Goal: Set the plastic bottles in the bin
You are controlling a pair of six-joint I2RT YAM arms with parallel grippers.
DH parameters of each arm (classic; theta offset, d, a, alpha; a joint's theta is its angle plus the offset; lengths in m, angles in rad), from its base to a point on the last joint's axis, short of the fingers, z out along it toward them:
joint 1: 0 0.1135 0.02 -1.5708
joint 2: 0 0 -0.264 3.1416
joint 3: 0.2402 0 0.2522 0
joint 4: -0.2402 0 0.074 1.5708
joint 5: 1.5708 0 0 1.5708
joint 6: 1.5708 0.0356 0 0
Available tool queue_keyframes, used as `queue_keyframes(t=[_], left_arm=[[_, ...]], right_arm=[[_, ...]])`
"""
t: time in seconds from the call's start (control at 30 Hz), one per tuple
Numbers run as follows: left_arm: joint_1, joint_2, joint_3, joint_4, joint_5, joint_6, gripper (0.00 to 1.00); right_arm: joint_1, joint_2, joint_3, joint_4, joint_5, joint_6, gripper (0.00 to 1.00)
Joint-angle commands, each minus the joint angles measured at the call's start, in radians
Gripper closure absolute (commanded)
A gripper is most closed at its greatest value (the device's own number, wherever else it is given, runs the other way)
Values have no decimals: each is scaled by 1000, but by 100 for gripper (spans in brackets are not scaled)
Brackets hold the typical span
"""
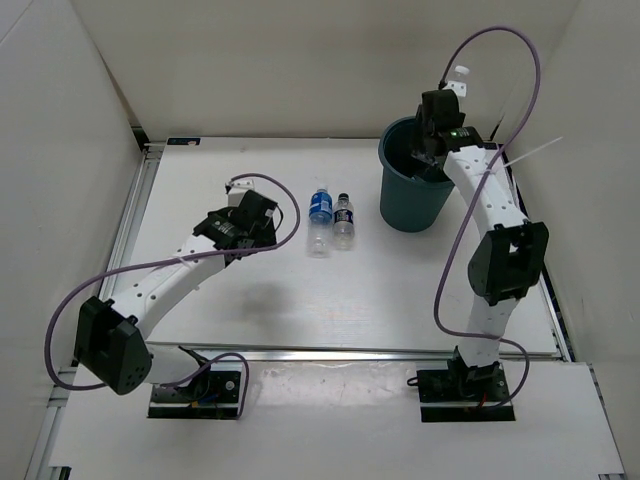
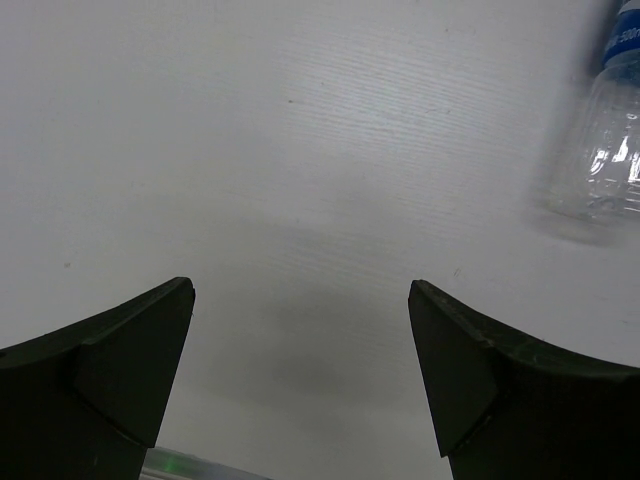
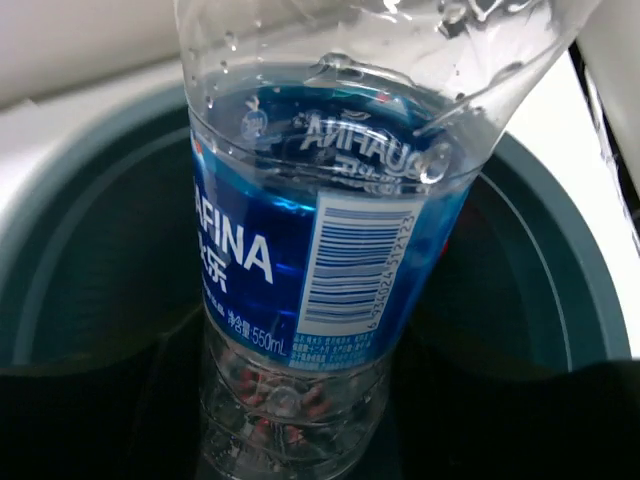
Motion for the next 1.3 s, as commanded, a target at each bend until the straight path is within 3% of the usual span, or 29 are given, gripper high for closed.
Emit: queue_keyframes(t=[0.0, 0.03, 0.07, 0.37, 0.53, 0.7, 0.9, 1.27], left_arm=[[-6, 34, 77, 27, 11, 55, 0], [-6, 46, 94, 38, 20, 78, 0], [-6, 75, 114, 50, 37, 90, 0], [-6, 307, 274, 183, 281, 123, 0], [13, 445, 348, 252, 433, 123, 0], [47, 623, 554, 277, 493, 123, 0], [56, 775, 730, 277, 542, 132, 0], [56, 895, 740, 277, 595, 90, 0]], right_arm=[[-26, -65, 76, 16, -21, 11, 33], [-26, -81, 62, -8, -21, 26, 20], [-26, -104, 37, -24, -21, 38, 0], [32, -492, -175, -137, -172, 173, 0], [69, -632, -175, -249, -223, 164, 0], [69, -752, -177, -348, -246, 152, 0], [69, -796, -166, -392, -190, 120, 0], [69, -850, -200, -411, -116, 101, 0]])
